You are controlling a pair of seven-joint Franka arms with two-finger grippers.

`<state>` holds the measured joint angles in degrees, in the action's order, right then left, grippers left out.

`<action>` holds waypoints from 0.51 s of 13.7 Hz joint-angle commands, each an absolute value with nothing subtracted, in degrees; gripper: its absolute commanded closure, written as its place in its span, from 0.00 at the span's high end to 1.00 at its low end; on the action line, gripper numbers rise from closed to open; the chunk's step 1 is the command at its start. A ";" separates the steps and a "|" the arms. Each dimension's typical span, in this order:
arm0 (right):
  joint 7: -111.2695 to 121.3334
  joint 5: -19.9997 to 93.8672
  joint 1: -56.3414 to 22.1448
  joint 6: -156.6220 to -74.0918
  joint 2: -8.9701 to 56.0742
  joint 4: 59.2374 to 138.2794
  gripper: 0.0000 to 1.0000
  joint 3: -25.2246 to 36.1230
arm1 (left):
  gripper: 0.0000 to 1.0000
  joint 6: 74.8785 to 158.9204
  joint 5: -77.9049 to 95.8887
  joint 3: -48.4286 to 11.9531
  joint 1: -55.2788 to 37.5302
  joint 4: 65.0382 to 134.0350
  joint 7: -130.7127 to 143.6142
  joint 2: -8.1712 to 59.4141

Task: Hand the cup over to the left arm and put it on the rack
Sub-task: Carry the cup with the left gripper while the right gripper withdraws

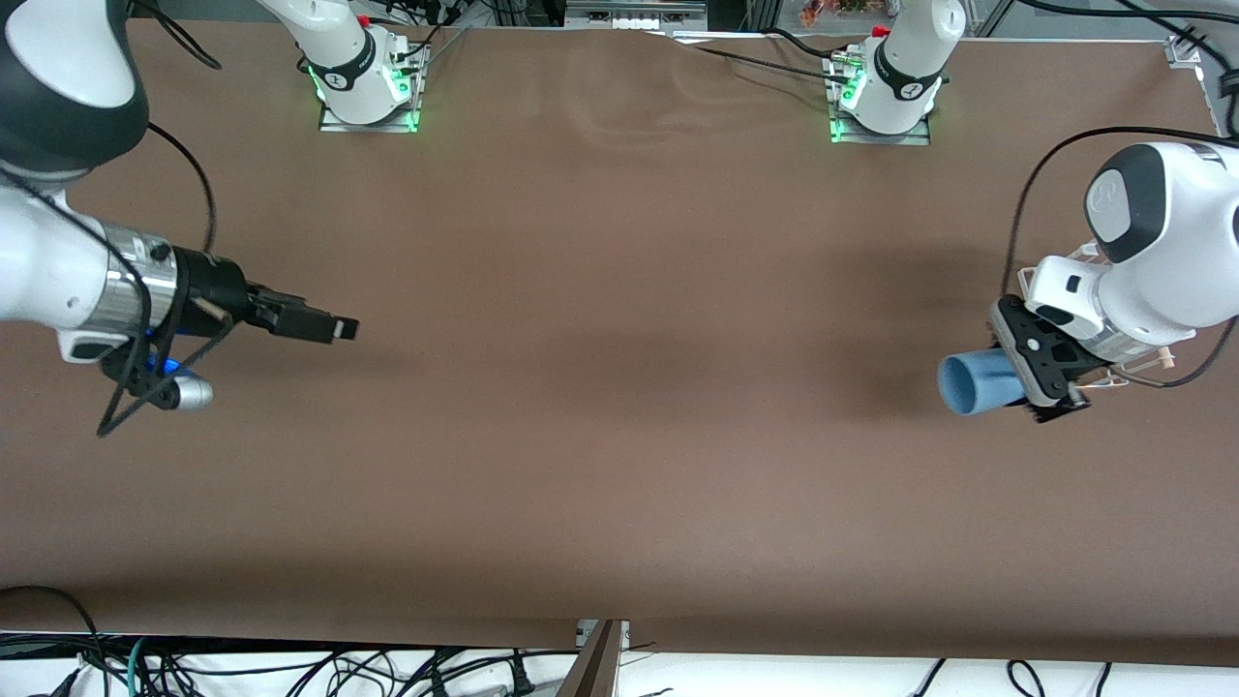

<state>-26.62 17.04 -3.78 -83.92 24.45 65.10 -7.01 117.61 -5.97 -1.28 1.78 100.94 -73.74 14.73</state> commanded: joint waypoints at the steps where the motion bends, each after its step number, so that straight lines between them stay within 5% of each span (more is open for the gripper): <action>1: -15.06 8.38 -4.13 -89.62 12.95 80.63 1.00 -6.42 | 0.00 113.83 -21.39 -1.58 2.28 100.19 -69.01 14.33; 4: -8.55 3.88 -4.13 -98.41 3.28 94.80 1.00 -6.42 | 0.00 109.70 -38.43 -1.49 2.73 100.63 -66.89 14.94; 7: -6.95 0.38 -4.13 -98.62 2.72 94.40 1.00 -5.54 | 0.00 107.40 -54.37 -1.58 2.72 102.38 -66.10 17.13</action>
